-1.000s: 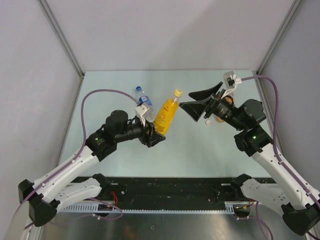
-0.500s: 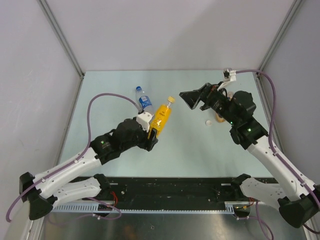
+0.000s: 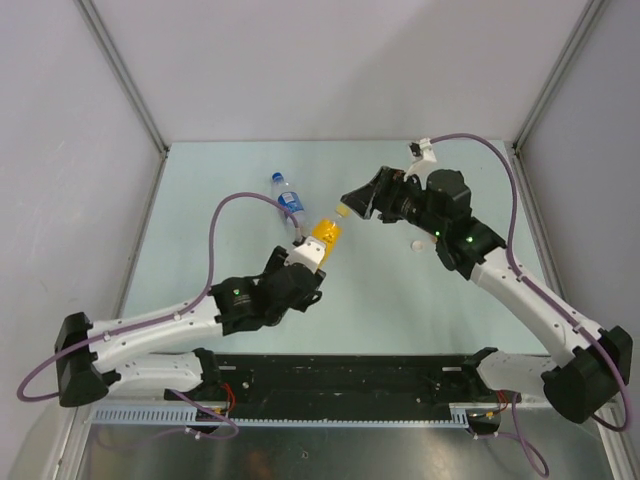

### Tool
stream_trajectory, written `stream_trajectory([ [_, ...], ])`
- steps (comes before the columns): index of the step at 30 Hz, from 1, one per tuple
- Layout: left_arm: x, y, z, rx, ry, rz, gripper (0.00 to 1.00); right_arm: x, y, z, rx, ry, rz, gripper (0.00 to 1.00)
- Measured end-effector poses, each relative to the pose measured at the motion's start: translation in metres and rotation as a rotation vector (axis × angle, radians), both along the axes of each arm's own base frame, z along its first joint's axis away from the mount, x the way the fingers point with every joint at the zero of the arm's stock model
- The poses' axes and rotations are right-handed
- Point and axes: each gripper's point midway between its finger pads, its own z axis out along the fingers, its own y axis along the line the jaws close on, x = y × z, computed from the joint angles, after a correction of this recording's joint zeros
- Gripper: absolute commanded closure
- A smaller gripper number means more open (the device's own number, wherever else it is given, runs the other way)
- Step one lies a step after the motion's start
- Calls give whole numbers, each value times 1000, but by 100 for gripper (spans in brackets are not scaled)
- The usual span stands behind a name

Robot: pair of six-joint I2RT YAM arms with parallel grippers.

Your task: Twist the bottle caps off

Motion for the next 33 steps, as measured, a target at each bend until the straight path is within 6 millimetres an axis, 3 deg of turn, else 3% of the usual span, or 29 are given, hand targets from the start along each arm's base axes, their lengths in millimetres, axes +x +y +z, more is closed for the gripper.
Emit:
stream_trajectory([
  [8, 2, -6, 13, 79, -81, 38, 79, -1, 9, -28, -29, 99, 41, 33],
  [15, 4, -4, 19, 111, -119, 57, 79, -3, 13, -32, -13, 136, 65, 40],
  [27, 3, -5, 17, 143, -127, 53, 80, 0, 14, -27, 33, 154, 63, 42],
  [33, 2, -6, 18, 141, -131, 59, 80, 5, 15, -24, 57, 151, 64, 55],
])
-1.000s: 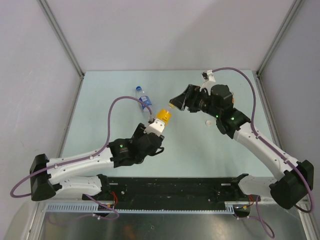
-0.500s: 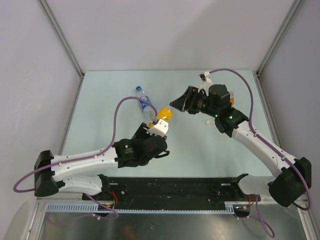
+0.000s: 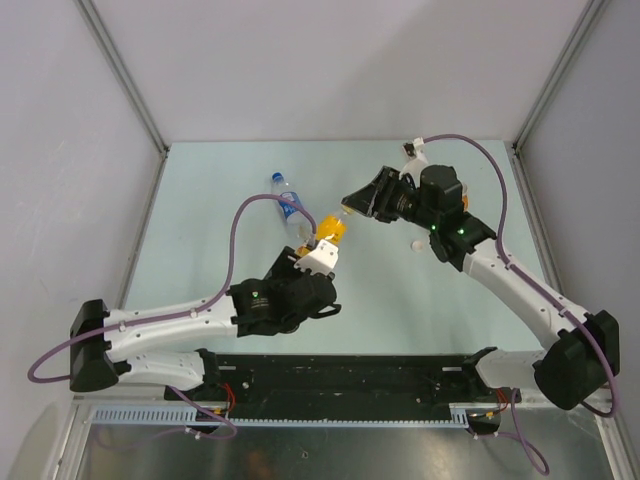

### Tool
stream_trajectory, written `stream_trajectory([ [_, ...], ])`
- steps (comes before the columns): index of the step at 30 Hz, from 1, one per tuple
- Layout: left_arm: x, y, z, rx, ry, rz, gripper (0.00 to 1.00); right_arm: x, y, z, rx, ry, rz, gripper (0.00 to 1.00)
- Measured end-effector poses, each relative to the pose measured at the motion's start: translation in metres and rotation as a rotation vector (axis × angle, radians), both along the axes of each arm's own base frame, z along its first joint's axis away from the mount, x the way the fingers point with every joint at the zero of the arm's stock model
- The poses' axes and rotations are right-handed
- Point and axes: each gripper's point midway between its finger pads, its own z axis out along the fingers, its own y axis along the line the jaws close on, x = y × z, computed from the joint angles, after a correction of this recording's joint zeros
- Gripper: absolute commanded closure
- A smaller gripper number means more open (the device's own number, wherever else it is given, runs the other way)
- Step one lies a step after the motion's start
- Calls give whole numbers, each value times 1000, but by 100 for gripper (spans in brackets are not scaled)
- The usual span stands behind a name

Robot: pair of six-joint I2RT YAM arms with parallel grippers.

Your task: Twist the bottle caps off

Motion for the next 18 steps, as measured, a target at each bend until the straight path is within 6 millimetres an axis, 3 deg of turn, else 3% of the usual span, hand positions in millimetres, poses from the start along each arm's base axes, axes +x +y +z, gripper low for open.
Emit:
stream_trajectory([
  [8, 1, 1, 1, -3, -10, 15, 80, 4, 3, -1, 19, 7, 12, 57],
  [9, 1, 1, 1, -2, -11, 16, 80, 4, 3, 0, 21, 8, 11, 61],
  [11, 1, 1, 2, -2, -14, 18, 80, 4, 3, 0, 25, 10, 11, 87],
  [12, 1, 1, 2, -1, -15, 19, 80, 4, 3, 1, 28, 9, 11, 93],
  [18, 3, 2, 5, -8, -24, 30, 80, 7, 2, 3, 25, -19, 10, 100],
])
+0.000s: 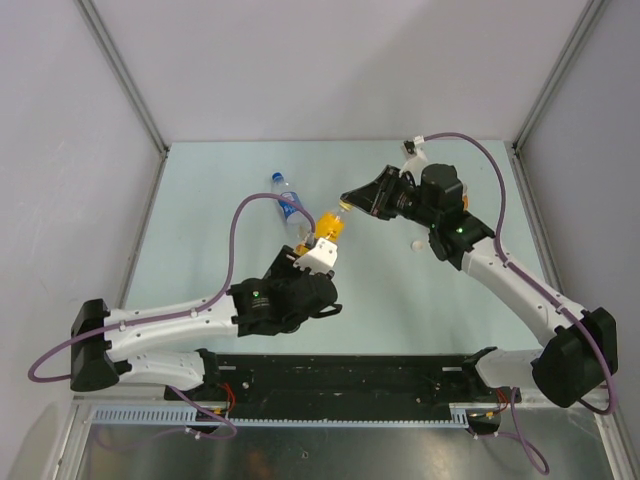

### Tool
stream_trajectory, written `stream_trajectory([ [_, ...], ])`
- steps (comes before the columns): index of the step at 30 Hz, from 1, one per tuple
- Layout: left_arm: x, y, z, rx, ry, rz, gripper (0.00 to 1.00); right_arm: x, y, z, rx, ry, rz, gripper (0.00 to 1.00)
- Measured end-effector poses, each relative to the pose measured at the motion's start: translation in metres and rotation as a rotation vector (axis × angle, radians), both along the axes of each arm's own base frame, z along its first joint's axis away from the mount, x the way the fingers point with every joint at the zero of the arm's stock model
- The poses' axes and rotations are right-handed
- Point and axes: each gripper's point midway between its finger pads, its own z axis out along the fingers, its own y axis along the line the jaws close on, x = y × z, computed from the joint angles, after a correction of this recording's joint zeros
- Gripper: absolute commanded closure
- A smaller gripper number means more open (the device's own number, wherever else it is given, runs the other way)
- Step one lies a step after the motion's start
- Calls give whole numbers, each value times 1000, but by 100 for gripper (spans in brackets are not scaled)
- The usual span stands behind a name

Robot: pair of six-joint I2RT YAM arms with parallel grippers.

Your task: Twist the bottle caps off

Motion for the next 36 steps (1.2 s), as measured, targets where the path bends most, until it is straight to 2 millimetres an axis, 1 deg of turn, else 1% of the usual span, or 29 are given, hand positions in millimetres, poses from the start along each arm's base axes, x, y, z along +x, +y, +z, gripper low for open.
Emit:
stream_trajectory([
  [6, -2, 0, 0, -7, 6, -1, 82, -3, 0, 2, 11, -22, 13, 100],
  [11, -5, -2, 3, -34, 15, -19, 83, -11, -1, 11, 17, -80, 43, 100],
  [18, -10, -16, 6, -100, 45, -73, 84, -18, -8, 20, 28, -152, 73, 100],
  [22, -14, -25, 15, -196, 62, -136, 84, -24, -12, 34, 53, -212, 100, 100],
  [25, -17, -30, 22, -307, 84, -207, 85, -31, -11, 48, 81, -272, 143, 100],
  [30, -28, -39, 29, -466, 132, -348, 86, -42, -10, 59, 113, -343, 204, 100],
  [33, -35, -44, 31, -529, 163, -420, 86, -49, -9, 65, 126, -385, 249, 100],
  [36, -43, -53, 33, -583, 195, -496, 86, -61, -9, 73, 137, -444, 303, 100],
])
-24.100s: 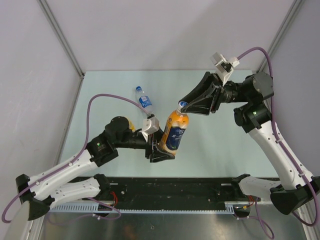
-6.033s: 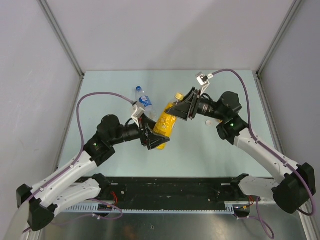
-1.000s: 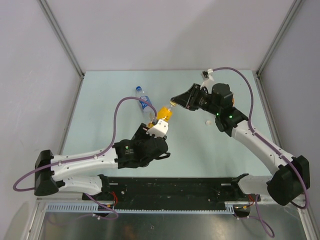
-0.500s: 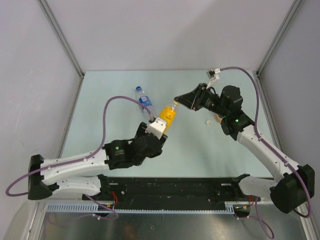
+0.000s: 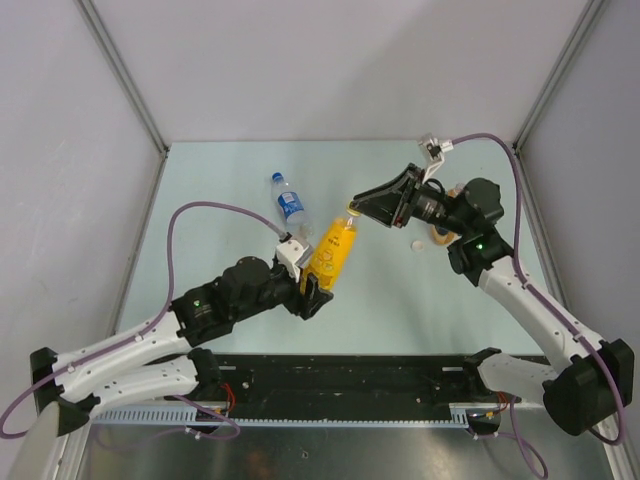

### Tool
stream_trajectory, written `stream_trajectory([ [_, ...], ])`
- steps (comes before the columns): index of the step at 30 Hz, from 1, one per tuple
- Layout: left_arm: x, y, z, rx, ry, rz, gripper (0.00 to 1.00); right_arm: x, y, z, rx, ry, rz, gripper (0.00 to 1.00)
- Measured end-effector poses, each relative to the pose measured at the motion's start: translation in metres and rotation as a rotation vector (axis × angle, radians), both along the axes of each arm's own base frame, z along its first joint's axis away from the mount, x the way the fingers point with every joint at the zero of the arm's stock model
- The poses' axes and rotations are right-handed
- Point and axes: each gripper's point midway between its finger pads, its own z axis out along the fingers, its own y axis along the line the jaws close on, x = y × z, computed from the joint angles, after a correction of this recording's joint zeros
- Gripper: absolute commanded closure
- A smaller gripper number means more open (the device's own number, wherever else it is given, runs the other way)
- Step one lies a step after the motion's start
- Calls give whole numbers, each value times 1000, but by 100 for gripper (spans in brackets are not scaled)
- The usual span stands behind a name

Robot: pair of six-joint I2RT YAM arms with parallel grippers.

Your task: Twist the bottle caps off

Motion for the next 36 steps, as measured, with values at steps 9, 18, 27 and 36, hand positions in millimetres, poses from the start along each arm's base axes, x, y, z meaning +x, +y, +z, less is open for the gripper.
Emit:
stream_trajectory([
  [9, -40, -26, 24, -197, 18, -287, 86, -55, -7, 38, 33, -249, 163, 100],
  [18, -79, -35, 39, -310, 83, -523, 85, -93, -10, 52, 54, -392, 319, 100],
  [27, -111, -35, 52, -387, 141, -696, 84, -117, -12, 59, 68, -475, 403, 91],
  [36, -106, -36, 59, -432, 131, -699, 83, -106, -13, 62, 90, -430, 372, 19],
])
